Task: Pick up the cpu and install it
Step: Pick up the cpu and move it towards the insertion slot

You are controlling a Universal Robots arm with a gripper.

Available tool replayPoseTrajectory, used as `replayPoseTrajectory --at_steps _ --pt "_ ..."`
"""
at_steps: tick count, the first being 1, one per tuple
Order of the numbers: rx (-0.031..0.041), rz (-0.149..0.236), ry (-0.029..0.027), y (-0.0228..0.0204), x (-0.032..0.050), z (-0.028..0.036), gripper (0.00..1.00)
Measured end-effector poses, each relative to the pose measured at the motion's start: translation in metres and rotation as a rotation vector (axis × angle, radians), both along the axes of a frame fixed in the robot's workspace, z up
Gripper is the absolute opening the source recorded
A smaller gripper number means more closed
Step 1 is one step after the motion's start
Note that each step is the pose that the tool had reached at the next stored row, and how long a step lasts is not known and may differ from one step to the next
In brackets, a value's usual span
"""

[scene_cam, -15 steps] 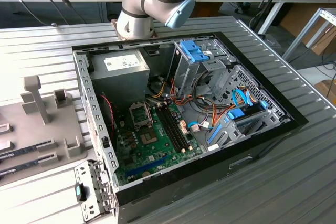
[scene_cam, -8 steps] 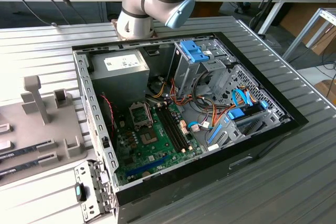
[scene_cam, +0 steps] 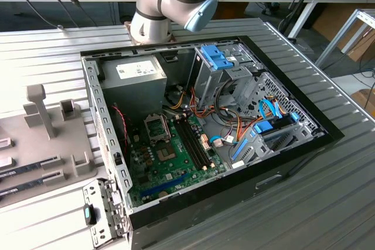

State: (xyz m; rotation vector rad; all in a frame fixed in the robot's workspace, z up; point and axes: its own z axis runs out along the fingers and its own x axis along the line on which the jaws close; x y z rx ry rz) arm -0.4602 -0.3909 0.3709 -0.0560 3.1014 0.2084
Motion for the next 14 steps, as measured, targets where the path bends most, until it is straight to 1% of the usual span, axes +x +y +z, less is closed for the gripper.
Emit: replayPoseTrajectory --at_steps 6,14 --pt "0.0038 0.000 0.0001 0.0000 0.0000 0.0034 0.47" --pt "0.0113 0.000 0.0000 0.0000 0.0000 0.0084 0.47"
